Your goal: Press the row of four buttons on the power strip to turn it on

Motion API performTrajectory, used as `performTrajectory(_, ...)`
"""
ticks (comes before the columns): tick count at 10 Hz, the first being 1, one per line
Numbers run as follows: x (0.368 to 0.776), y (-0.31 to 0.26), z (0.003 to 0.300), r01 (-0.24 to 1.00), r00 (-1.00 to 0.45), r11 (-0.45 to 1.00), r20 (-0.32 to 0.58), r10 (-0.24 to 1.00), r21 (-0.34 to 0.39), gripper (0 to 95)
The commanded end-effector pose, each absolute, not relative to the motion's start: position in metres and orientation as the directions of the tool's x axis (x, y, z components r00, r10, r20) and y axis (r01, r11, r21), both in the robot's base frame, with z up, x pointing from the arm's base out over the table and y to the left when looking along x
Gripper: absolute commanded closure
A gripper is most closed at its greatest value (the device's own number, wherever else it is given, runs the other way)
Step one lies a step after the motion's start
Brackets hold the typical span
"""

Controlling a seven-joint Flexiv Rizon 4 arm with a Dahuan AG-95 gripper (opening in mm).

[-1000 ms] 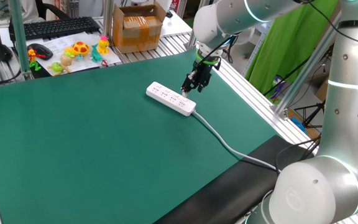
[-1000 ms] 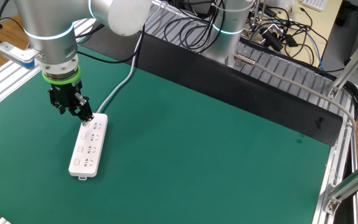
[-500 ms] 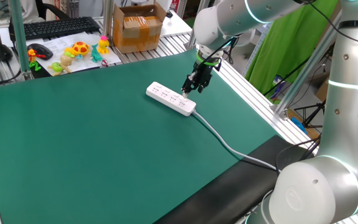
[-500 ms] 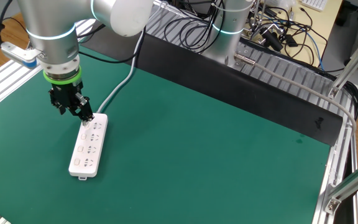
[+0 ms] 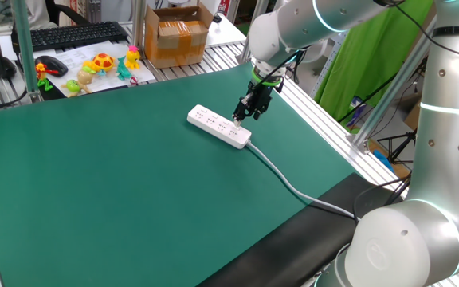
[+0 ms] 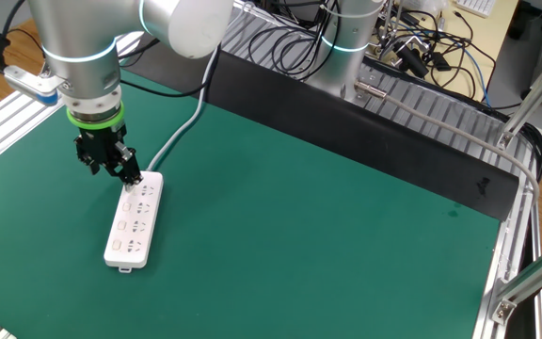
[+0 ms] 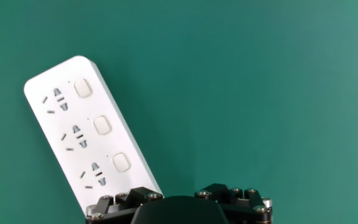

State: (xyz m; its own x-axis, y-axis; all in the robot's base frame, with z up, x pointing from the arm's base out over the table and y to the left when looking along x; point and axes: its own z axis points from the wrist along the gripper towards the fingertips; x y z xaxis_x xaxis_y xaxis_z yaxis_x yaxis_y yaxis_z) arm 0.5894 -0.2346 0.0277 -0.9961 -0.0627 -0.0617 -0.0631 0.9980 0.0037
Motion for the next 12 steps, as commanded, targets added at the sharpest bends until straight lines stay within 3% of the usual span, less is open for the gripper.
performTrajectory(1,0.5897,-0.2351,0.0268,-0.066,-0.996,0.998,-0.066,-0.066,0.003,19.0)
performTrajectory(12,0.5891,-0.2368,0.0223,-0.076,-0.994,0.997,-0.083,-0.076,-0.004,19.0)
